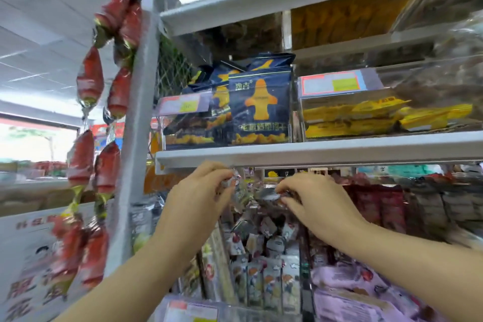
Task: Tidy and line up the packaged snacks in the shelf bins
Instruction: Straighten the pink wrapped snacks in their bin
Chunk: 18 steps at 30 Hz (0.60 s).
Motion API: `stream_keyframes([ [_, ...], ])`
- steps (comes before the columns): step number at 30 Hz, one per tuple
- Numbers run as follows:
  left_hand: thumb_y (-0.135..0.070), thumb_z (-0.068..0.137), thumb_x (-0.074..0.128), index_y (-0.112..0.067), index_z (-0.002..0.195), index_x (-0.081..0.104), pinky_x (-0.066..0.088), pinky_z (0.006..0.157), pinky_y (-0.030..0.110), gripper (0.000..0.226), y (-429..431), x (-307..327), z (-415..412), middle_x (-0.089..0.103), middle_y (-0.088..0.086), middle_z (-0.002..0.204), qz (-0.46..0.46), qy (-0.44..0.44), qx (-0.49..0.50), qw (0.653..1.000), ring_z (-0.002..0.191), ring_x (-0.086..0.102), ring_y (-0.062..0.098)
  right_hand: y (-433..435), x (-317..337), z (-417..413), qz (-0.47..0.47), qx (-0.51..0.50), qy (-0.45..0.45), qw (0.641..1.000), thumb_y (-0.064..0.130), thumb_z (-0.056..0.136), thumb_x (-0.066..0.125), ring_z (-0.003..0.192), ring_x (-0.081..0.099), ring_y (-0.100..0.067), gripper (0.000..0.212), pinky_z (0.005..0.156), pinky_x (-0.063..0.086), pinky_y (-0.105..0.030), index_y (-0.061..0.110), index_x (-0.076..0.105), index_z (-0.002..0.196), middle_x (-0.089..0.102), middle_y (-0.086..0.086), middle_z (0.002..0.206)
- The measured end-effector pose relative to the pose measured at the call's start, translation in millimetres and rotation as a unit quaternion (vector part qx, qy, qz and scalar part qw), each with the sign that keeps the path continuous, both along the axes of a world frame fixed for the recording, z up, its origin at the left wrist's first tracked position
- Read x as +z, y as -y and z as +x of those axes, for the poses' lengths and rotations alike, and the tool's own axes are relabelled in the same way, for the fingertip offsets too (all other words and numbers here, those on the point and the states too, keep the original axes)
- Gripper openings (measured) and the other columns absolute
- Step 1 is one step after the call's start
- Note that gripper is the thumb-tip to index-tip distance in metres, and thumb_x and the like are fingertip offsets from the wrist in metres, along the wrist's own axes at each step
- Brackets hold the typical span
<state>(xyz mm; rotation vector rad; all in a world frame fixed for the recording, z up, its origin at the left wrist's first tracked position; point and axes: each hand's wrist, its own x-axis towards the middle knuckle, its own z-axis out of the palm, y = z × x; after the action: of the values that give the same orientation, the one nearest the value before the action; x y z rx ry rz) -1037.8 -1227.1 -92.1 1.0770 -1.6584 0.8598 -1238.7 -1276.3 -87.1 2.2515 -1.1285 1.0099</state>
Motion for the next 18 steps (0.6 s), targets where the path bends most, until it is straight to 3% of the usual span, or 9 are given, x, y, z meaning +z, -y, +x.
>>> stream_keyframes([
  [3, -0.012, 0.072, 0.081, -0.015, 0.093, 0.073, 0.055, 0.048, 0.025, 0.023, 10, -5, 4, 0.067, -0.007, 0.097, -0.003, 0.103, 0.057, 0.993, 0.059, 0.064, 0.009, 10, 0, 11, 0.02, -0.007, 0.004, 1.0, 0.034, 0.095, 0.053, 0.104, 0.057, -0.014, 0.024, 0.086, 0.049, -0.033, 0.035, 0.06, 0.117, 0.062, 0.01, 0.114],
  [6, -0.007, 0.045, 0.092, -0.02, 0.084, 0.071, 0.045, 0.04, 0.018, 0.046, 21, -10, 6, 0.062, -0.007, 0.09, 0.074, 0.145, 0.138, 0.977, 0.055, 0.06, 0.01, 20, 0, 21, 0.056, -0.005, -0.002, 0.998, 0.031, 0.094, 0.055, 0.084, 0.058, -0.014, 0.021, 0.074, 0.048, -0.03, 0.033, 0.063, 0.114, 0.065, 0.005, 0.108],
  [7, -0.006, 0.046, 0.09, -0.02, 0.084, 0.069, 0.038, 0.041, 0.013, 0.046, 22, -11, 4, 0.06, -0.006, 0.091, 0.101, 0.161, 0.173, 0.966, 0.056, 0.059, 0.01, 24, 0, 24, 0.073, -0.002, -0.005, 0.997, 0.03, 0.094, 0.056, 0.084, 0.059, -0.015, 0.022, 0.073, 0.048, -0.03, 0.03, 0.063, 0.114, 0.067, 0.003, 0.108],
  [9, 0.001, 0.071, 0.071, -0.017, 0.1, 0.063, 0.031, 0.049, 0.015, 0.035, 25, -14, 0, 0.052, -0.001, 0.107, 0.156, 0.178, 0.217, 0.947, 0.073, 0.061, 0.015, 33, -2, 30, 0.105, 0.004, -0.01, 0.994, 0.03, 0.093, 0.057, 0.096, 0.063, -0.019, 0.025, 0.081, 0.051, -0.032, 0.026, 0.063, 0.118, 0.067, 0.0, 0.113],
  [11, 0.006, 0.085, 0.05, -0.014, 0.111, 0.056, 0.038, 0.059, 0.026, 0.034, 34, -19, 0, 0.047, 0.002, 0.117, 0.167, 0.209, 0.235, 0.934, 0.087, 0.061, 0.023, 40, -5, 34, 0.139, 0.013, -0.024, 0.99, 0.03, 0.093, 0.057, 0.1, 0.064, -0.021, 0.033, 0.087, 0.052, -0.037, 0.025, 0.06, 0.125, 0.066, -0.002, 0.117],
  [14, -0.009, 0.094, 0.048, -0.02, 0.111, 0.059, 0.045, 0.09, 0.032, 0.024, 44, -22, 1, 0.058, -0.003, 0.114, 0.16, 0.215, 0.235, 0.934, 0.093, 0.062, 0.021, 42, -7, 32, 0.164, 0.016, -0.061, 0.984, 0.03, 0.091, 0.058, 0.116, 0.056, -0.022, 0.047, 0.094, 0.048, -0.034, 0.029, 0.047, 0.137, 0.055, 0.0, 0.135],
  [16, -0.016, 0.096, 0.046, -0.023, 0.112, 0.059, 0.027, 0.109, 0.035, 0.022, 45, -22, 2, 0.061, -0.006, 0.114, 0.16, 0.222, 0.234, 0.933, 0.1, 0.061, 0.018, 39, -6, 26, 0.152, 0.013, -0.074, 0.986, 0.033, 0.091, 0.058, 0.12, 0.053, -0.019, 0.054, 0.094, 0.047, -0.032, 0.032, 0.039, 0.141, 0.05, 0.002, 0.14],
  [18, -0.021, 0.098, 0.043, -0.025, 0.113, 0.059, 0.014, 0.115, 0.035, 0.022, 41, -21, 1, 0.061, -0.008, 0.116, 0.166, 0.213, 0.222, 0.937, 0.11, 0.055, 0.016, 34, -4, 17, 0.148, 0.017, -0.079, 0.986, 0.036, 0.09, 0.058, 0.101, 0.059, -0.009, 0.057, 0.081, 0.05, -0.027, 0.034, 0.036, 0.142, 0.052, 0.003, 0.138],
])
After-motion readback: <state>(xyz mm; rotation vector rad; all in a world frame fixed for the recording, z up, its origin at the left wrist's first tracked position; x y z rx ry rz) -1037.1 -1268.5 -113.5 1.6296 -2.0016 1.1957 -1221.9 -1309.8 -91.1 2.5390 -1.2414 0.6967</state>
